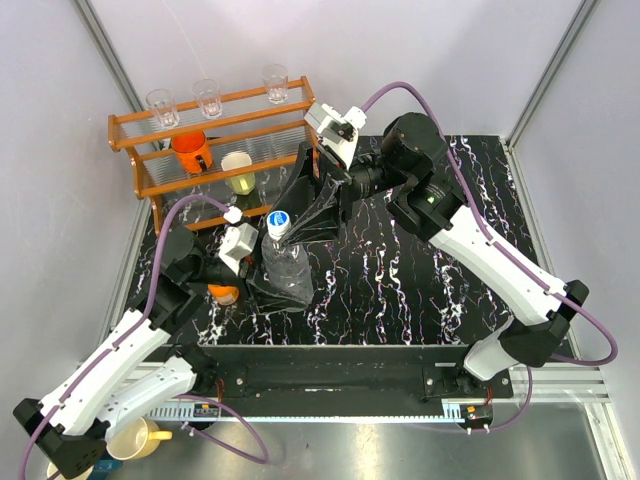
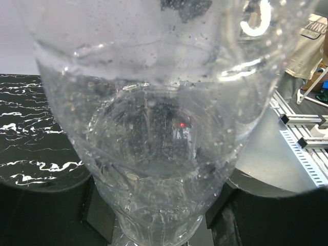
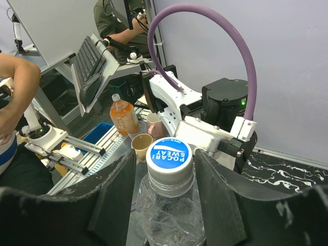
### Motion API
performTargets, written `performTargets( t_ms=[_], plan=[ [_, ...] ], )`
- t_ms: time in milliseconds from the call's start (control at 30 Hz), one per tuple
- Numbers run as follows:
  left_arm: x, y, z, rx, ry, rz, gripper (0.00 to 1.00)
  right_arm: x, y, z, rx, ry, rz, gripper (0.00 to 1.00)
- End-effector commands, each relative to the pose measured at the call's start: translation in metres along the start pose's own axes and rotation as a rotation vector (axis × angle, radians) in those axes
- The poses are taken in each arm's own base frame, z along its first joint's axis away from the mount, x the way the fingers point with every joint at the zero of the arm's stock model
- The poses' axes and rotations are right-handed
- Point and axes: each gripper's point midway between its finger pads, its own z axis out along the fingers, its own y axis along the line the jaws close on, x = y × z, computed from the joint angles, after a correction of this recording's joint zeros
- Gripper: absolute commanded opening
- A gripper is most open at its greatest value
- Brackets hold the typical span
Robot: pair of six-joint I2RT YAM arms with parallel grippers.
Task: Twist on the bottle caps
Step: Screw the bottle cap onto the plastic bottle.
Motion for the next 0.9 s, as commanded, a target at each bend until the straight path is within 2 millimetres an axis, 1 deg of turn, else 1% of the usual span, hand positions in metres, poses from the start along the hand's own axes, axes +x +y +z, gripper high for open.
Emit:
performTargets(
  t_ms=[0,133,233,533,733,867],
  plan=[
    [-0.015,0.0,-0.001,-0.017,-0.039,0.074,0.0,-0.023,0.015,-0.003,-0.012,-0.035,-0.073,0.57],
    [-0.014,0.0,-0.001,-0.014,-0.038,0.073,0.0,-0.026,0.018,-0.004,-0.013,-0.04,-0.087,0.57],
    [-0.012,0.001,-0.001,-0.015,-0.034,0.062,0.0,-0.028,0.018,-0.003,-0.014,-0.041,-0.089,0.62],
    [-0.008,0.004,0.0,-0.021,-0.03,0.054,0.0,-0.027,0.019,-0.004,-0.013,-0.04,-0.094,0.62],
    [-0.002,0.006,-0.001,-0.024,-0.024,0.043,0.0,-0.028,0.019,-0.003,-0.02,-0.037,-0.096,0.54],
    [0.0,0.007,-0.001,-0.03,-0.022,0.037,0.0,-0.029,0.021,-0.003,-0.028,-0.035,-0.104,0.44]
  ],
)
